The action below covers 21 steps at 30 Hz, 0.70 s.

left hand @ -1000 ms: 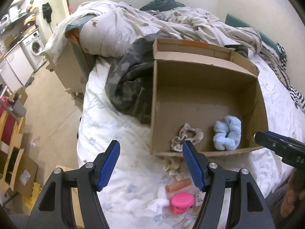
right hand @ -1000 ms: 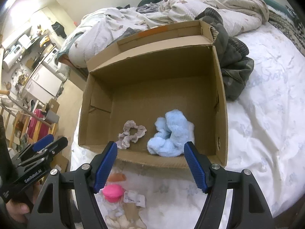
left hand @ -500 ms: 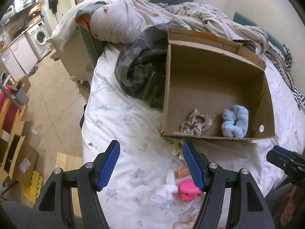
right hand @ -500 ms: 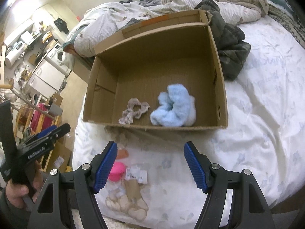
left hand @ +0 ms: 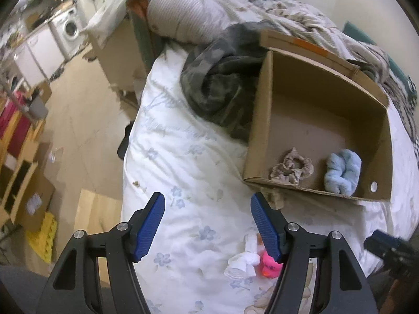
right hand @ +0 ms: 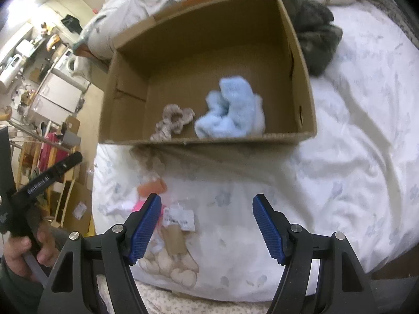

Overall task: Organize soft objects
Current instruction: 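Withdraw both tools from the box toward the remaining items, then grasp the white lace scrunchie with the left tool while the right tool grasps the plastic bag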

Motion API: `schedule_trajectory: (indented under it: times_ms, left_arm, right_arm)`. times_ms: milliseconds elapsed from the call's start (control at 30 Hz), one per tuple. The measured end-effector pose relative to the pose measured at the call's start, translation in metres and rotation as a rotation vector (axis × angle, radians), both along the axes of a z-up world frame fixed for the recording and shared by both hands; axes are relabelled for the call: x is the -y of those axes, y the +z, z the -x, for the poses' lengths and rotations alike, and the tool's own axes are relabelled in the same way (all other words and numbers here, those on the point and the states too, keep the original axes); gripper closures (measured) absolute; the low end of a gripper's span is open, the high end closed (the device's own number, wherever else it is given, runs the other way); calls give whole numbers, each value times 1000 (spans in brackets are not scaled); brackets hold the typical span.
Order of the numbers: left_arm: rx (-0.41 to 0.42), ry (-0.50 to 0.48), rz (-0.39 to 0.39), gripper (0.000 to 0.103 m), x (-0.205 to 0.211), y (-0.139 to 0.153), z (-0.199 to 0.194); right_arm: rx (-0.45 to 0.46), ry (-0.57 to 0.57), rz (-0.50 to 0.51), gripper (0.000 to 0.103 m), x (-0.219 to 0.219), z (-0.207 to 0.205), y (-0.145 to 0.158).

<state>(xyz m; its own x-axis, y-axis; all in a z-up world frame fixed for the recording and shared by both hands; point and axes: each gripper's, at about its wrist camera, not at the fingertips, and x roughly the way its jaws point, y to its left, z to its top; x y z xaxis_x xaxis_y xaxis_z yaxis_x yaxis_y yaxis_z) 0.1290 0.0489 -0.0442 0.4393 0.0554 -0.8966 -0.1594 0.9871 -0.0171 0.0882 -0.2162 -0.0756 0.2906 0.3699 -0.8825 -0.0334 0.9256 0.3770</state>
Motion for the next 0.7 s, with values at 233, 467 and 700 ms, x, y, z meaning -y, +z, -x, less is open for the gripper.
schedule_trajectory:
  times_ms: [233,467,700]
  left_arm:
    - [-85,12,76,38,-2,-20,-12]
    - [-181,-152,144,38,52,-57,-32]
    - [-265,-209,104,38,84,-99,-52]
  right_arm:
    - [-32,-4,-10,27,-4,-5,-8]
    - [-62,-12,-17,27,-2,-12,-15]
    - [-84,-18,5,27,2,-13,-21]
